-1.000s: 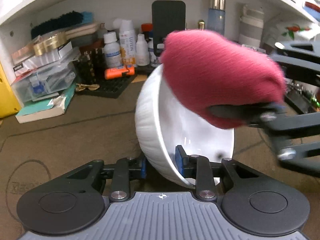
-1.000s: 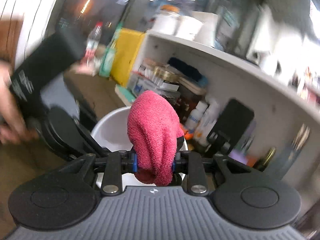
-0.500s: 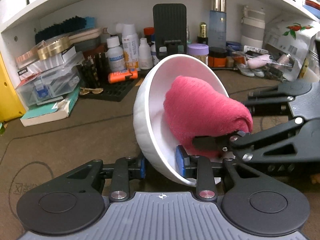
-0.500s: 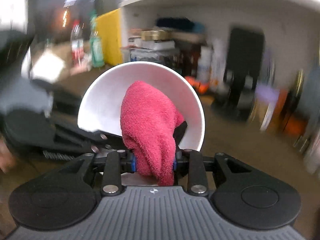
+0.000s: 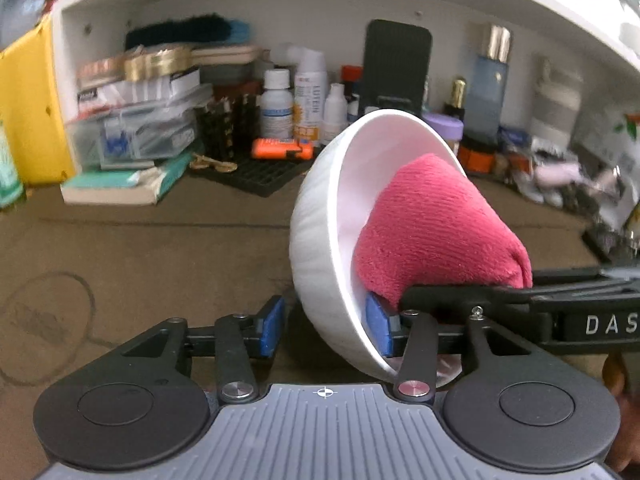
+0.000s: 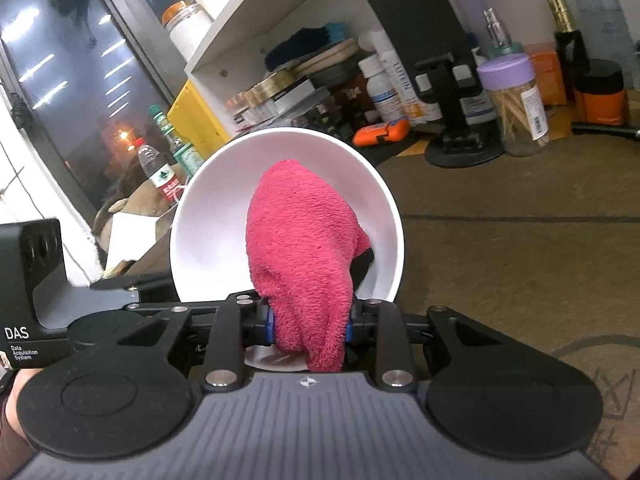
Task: Clean bowl
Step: 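Continue scrubbing inside the bowl with the towel held by the right gripper, then rub the pink towel around the bowl interior with the right gripper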
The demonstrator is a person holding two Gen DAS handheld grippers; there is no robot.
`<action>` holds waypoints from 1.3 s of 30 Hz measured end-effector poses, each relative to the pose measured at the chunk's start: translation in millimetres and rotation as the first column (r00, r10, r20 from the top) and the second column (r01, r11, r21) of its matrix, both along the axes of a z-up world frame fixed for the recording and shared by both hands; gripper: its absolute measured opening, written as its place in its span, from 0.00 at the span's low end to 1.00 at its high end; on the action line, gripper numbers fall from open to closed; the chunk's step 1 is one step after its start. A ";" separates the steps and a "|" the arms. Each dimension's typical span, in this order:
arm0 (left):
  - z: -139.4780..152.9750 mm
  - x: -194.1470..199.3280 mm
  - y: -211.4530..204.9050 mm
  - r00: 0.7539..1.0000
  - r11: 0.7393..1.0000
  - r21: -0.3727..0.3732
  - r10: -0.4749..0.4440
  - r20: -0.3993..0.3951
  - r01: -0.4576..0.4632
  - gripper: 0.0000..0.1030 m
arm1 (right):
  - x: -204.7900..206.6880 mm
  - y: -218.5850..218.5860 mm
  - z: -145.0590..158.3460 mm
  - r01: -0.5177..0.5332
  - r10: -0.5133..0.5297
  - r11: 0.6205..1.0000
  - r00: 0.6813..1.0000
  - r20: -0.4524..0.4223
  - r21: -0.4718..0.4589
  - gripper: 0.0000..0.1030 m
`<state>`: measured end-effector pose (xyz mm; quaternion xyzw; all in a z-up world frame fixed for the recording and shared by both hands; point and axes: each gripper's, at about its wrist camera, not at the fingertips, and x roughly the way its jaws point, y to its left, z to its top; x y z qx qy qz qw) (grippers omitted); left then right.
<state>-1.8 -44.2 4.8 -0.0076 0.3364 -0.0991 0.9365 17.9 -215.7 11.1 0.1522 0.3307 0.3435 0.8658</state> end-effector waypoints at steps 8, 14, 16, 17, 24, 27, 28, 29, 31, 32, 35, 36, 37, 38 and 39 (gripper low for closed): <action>8.1 -3.8 -0.3 0.998 0.995 0.072 -0.065 -0.004 0.065 0.26 | -57.8 17.3 53.0 0.083 0.068 0.945 0.896 0.439 -0.316 0.29; 9.8 -5.1 -2.4 0.997 0.991 0.113 -0.072 -0.016 0.073 0.27 | -86.6 75.3 35.4 0.274 0.432 0.625 0.659 0.616 -0.731 0.29; 9.7 -3.9 -1.7 0.997 0.991 0.111 -0.070 -0.019 0.072 0.29 | -84.9 85.0 21.8 0.311 0.515 0.537 0.616 0.597 -0.784 0.29; 9.8 -3.3 -1.5 0.997 0.991 0.112 -0.071 -0.019 0.072 0.30 | -83.9 87.1 18.5 0.318 0.537 0.514 0.605 0.588 -0.797 0.29; 11.1 -1.0 -2.7 0.996 0.988 0.126 -0.088 -0.018 0.089 0.30 | -65.5 87.2 1.1 0.243 0.545 0.469 0.677 0.495 -0.849 0.29; 10.2 -1.6 -7.2 0.995 0.985 0.139 -0.099 -0.015 0.101 0.30 | -67.1 86.8 -10.1 0.208 0.521 0.489 0.709 0.475 -0.847 0.31; 10.3 -0.9 -7.9 0.995 0.985 0.142 -0.099 -0.014 0.100 0.30 | -63.0 84.6 -5.3 0.172 0.469 0.544 0.749 0.467 -0.822 0.31; 10.5 -0.1 -8.6 0.995 0.985 0.144 -0.099 -0.013 0.100 0.30 | -56.1 78.3 1.6 0.122 0.411 0.612 0.795 0.446 -0.781 0.32; 10.5 1.1 -9.5 0.994 0.983 0.149 -0.104 -0.014 0.105 0.31 | -41.7 64.6 15.6 0.037 0.297 0.742 0.877 0.377 -0.669 0.33; 11.7 1.8 -8.6 0.995 0.984 0.150 -0.096 -0.009 0.096 0.28 | -30.5 53.3 20.1 -0.010 0.232 0.816 0.922 0.311 -0.579 0.34; 14.2 3.9 -8.6 0.994 0.980 0.167 -0.110 -0.011 0.110 0.28 | -1.1 21.1 19.9 -0.071 0.111 0.949 0.987 0.114 -0.307 0.34; 12.8 3.4 -11.4 0.993 0.975 0.185 -0.120 -0.012 0.121 0.32 | 8.0 12.1 18.0 -0.074 0.087 0.972 0.995 0.051 -0.224 0.31; 11.5 2.1 -14.2 0.992 0.970 0.205 -0.129 -0.009 0.128 0.33 | 17.1 3.2 16.1 -0.070 0.069 0.988 0.998 -0.015 -0.139 0.31; 10.5 0.7 -16.2 0.991 0.966 0.222 -0.134 -0.006 0.132 0.34 | 20.8 -0.6 14.9 -0.065 0.062 0.992 0.998 -0.031 -0.110 0.31; 9.7 0.1 -16.4 0.990 0.964 0.226 -0.141 -0.008 0.139 0.35 | 23.9 -3.7 13.7 -0.060 0.057 0.994 0.998 -0.041 -0.087 0.31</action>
